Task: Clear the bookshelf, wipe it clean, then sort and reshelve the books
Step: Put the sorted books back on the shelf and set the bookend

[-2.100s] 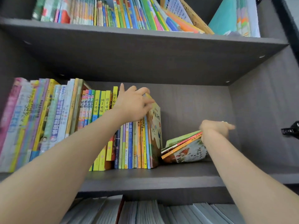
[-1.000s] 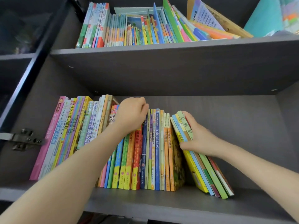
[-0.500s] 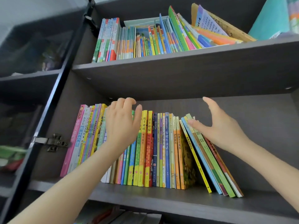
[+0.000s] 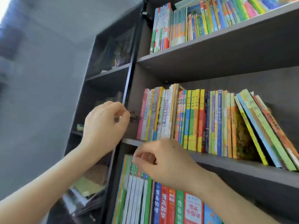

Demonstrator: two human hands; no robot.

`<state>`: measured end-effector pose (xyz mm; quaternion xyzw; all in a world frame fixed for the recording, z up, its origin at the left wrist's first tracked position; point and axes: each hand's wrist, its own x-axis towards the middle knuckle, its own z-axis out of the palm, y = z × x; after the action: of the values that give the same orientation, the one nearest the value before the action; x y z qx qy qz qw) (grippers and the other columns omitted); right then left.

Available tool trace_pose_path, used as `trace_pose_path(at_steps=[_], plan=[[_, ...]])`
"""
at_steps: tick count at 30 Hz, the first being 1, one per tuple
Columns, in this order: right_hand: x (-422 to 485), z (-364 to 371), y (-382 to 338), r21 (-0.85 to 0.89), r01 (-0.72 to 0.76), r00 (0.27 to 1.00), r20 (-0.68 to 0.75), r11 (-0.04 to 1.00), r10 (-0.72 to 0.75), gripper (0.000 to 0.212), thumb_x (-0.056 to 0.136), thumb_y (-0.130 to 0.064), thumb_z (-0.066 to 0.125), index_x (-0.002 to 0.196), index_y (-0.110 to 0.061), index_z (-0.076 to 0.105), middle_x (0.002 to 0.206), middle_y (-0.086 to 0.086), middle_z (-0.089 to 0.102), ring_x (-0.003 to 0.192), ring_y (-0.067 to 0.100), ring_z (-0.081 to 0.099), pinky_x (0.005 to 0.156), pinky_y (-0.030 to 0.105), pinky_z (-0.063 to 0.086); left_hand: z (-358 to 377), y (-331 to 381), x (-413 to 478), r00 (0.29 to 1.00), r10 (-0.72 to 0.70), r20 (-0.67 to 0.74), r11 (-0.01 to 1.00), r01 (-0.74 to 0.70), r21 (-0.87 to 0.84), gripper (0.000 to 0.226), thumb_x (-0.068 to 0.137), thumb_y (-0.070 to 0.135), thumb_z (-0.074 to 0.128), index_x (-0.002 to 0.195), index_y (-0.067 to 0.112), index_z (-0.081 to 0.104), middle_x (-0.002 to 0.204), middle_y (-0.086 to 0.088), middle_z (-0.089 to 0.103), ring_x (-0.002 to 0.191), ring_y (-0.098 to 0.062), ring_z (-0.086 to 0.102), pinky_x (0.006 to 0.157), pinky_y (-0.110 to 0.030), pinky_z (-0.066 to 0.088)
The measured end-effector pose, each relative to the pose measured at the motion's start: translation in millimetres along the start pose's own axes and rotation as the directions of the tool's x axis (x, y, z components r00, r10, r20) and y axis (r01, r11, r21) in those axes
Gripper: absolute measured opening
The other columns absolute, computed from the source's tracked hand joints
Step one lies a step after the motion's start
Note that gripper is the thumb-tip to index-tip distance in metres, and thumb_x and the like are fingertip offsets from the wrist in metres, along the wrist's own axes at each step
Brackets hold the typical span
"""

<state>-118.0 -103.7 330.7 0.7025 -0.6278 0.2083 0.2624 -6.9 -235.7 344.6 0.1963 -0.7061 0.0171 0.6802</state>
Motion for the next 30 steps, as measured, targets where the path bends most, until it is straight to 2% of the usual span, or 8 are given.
trace_pose_path(at_steps=[2,5,7,11,16,19,23,30], plan=[[3,20,-23,0.063,0.075,0.996,0.05,0.995,-0.078,0.019,0.092,-0.038,0.054,0.092,-0.028,0.069,0.072,-0.014,0.059,0.079,0.009,0.061,0.077,0.033,0.051,-36,-14,-23,0.999,0.004,0.045,0.996,-0.008,0.092,0.021,0.088,0.034,0.052,0.08,0.019,0.065,0.081,0.007,0.061,0.077,-0.018,0.053,0.066,-0.028,0.032],[8,53,-75,0.204,0.189,0.966,0.134,0.96,-0.219,0.02,0.093,-0.037,0.053,0.095,-0.027,0.069,0.075,-0.015,0.058,0.083,0.011,0.061,0.083,0.031,0.05,-102,-43,-61,0.991,-0.103,0.087,0.954,0.074,0.289,0.023,0.086,0.036,0.05,0.082,0.019,0.065,0.082,0.009,0.063,0.073,-0.015,0.05,0.063,-0.011,0.03],[12,71,-104,0.287,0.244,0.944,0.147,0.926,-0.294,0.02,0.094,-0.037,0.052,0.097,-0.027,0.069,0.078,-0.014,0.059,0.084,0.011,0.061,0.085,0.031,0.05,-134,-55,-81,0.985,-0.156,0.079,0.931,0.12,0.344,0.024,0.083,0.036,0.048,0.082,0.019,0.066,0.082,0.01,0.062,0.075,-0.014,0.054,0.064,-0.007,0.029],[12,111,-173,0.431,0.318,0.896,0.154,0.844,-0.416,0.018,0.094,-0.037,0.052,0.098,-0.028,0.068,0.08,-0.014,0.06,0.087,0.014,0.062,0.086,0.033,0.05,-196,-68,-120,0.958,-0.281,0.046,0.868,0.234,0.438,0.017,0.085,0.031,0.05,0.079,0.021,0.064,0.08,0.01,0.064,0.077,-0.011,0.06,0.065,-0.021,0.042],[-4,165,-243,0.601,0.284,0.881,0.144,0.747,-0.451,0.019,0.093,-0.034,0.055,0.096,-0.024,0.072,0.085,-0.008,0.068,0.085,0.016,0.063,0.084,0.032,0.051,-266,-93,-154,0.905,-0.42,-0.071,0.737,0.385,0.556,0.009,0.09,0.026,0.057,0.082,0.024,0.06,0.077,0.014,0.06,0.074,-0.005,0.056,0.065,-0.022,0.042],[-11,198,-266,0.731,0.183,0.881,0.176,0.658,-0.44,0.021,0.094,-0.027,0.055,0.092,-0.017,0.073,0.082,-0.007,0.067,0.08,0.013,0.061,0.08,0.035,0.052,-298,-121,-177,0.839,-0.527,-0.135,0.607,0.483,0.632,0.01,0.091,0.023,0.057,0.088,0.019,0.066,0.083,0.01,0.062,0.078,-0.011,0.058,0.063,-0.021,0.038],[-24,257,-305,0.834,-0.02,0.868,0.289,0.552,-0.405,0.02,0.091,-0.019,0.057,0.09,-0.011,0.074,0.084,0.003,0.071,0.083,0.02,0.065,0.082,0.044,0.052,-344,-174,-233,0.685,-0.713,-0.148,0.416,0.583,0.698,0.015,0.089,0.02,0.058,0.094,0.012,0.069,0.095,-0.002,0.07,0.09,-0.022,0.063,0.071,-0.026,0.036],[-27,364,-382,0.803,-0.279,0.758,0.521,0.526,-0.394,0.022,0.089,-0.01,0.051,0.082,0.0,0.069,0.078,0.016,0.069,0.076,0.034,0.065,0.074,0.052,0.054,-412,-292,-327,0.387,-0.903,-0.189,0.116,0.641,0.759,0.018,0.086,0.018,0.055,0.095,0.008,0.067,0.1,-0.008,0.069,0.099,-0.027,0.062,0.079,-0.029,0.044]])
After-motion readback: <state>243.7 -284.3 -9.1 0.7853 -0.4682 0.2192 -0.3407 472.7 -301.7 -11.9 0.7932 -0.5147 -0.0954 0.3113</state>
